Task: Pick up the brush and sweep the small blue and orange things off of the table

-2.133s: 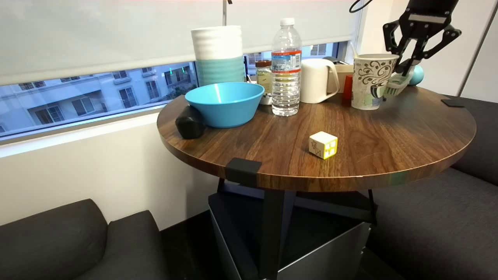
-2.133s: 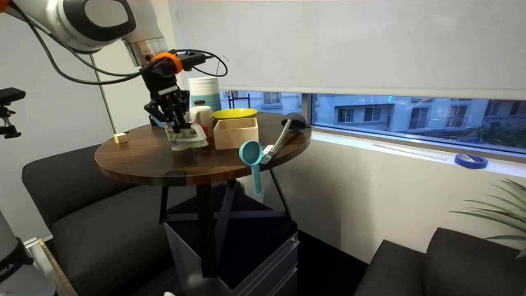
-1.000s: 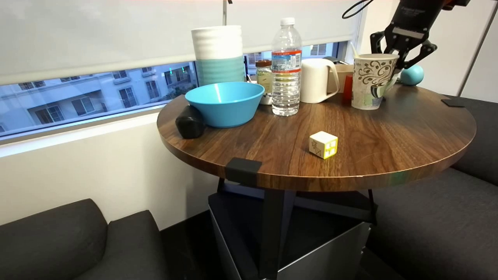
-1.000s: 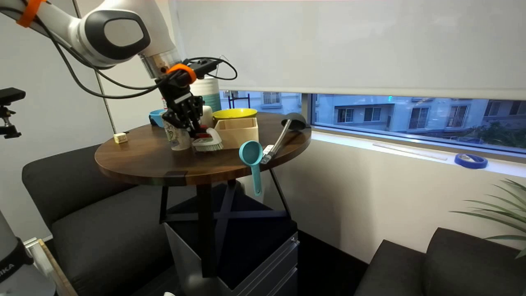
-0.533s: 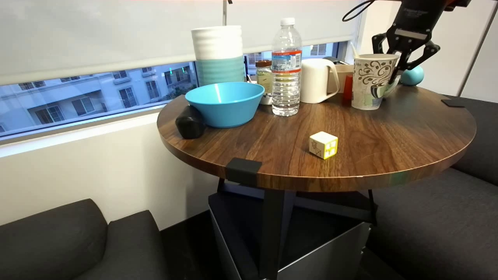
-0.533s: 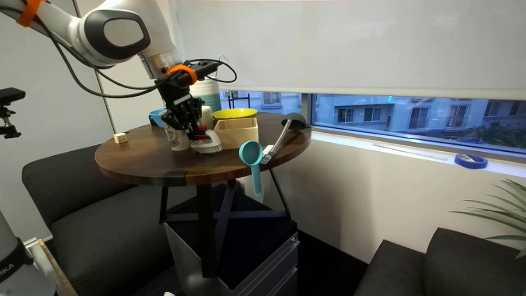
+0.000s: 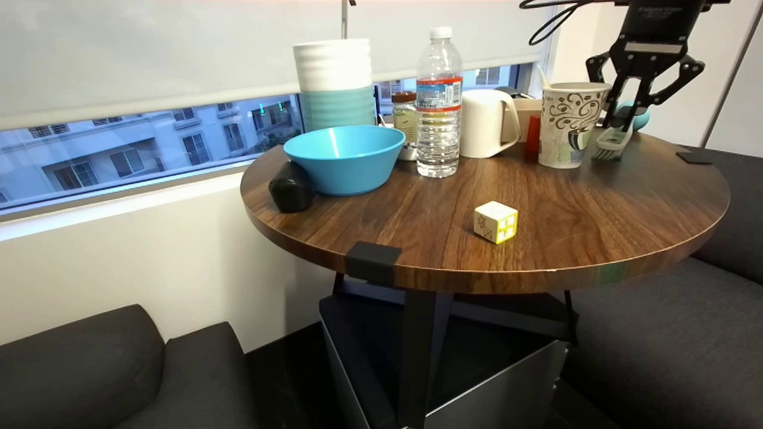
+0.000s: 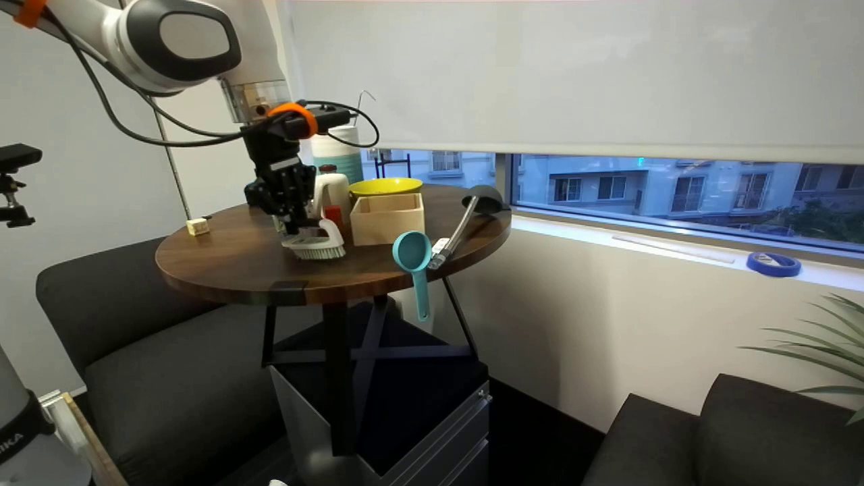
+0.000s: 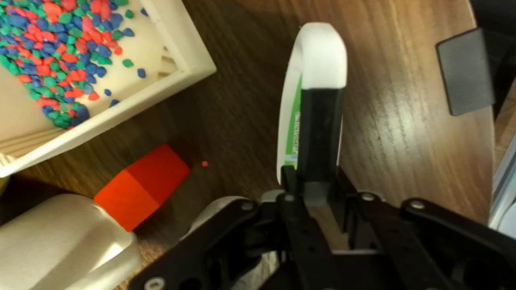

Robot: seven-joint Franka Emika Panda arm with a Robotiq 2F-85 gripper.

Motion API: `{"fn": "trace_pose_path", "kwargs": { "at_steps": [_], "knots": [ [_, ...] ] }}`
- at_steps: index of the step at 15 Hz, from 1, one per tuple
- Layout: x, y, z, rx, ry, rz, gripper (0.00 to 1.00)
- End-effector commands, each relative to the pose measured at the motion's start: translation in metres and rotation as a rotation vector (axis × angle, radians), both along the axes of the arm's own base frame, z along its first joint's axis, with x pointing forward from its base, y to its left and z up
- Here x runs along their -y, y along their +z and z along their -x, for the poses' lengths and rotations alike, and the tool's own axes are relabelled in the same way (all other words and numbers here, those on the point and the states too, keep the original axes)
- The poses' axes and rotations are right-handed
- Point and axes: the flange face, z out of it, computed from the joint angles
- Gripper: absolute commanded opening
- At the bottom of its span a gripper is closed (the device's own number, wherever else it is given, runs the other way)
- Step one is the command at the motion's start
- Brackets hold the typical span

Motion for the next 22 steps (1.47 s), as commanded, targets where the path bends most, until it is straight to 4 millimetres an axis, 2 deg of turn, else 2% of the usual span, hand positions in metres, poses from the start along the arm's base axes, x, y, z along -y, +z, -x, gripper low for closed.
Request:
{"fn": "trace_pose_path", "kwargs": {
  "at_steps": [1, 5, 9, 13, 17, 22],
  "knots": [
    [-0.002, 0.001, 0.013, -0.101, 0.026, -0.019, 0.06],
    [-0.003, 0.006, 0.019, -0.133, 0.031, -0.020, 0.06],
    [-0.001, 0.021, 0.013, -0.023, 0.031, 0.026, 0.06],
    [0.004, 0.028, 0.003, 0.089, 0.008, 0.063, 0.06],
    [0.009, 0.017, -0.005, 0.151, -0.016, 0.051, 0.06],
    [0.007, -0.009, -0.003, 0.100, -0.001, -0.012, 0.06]
  ]
}}
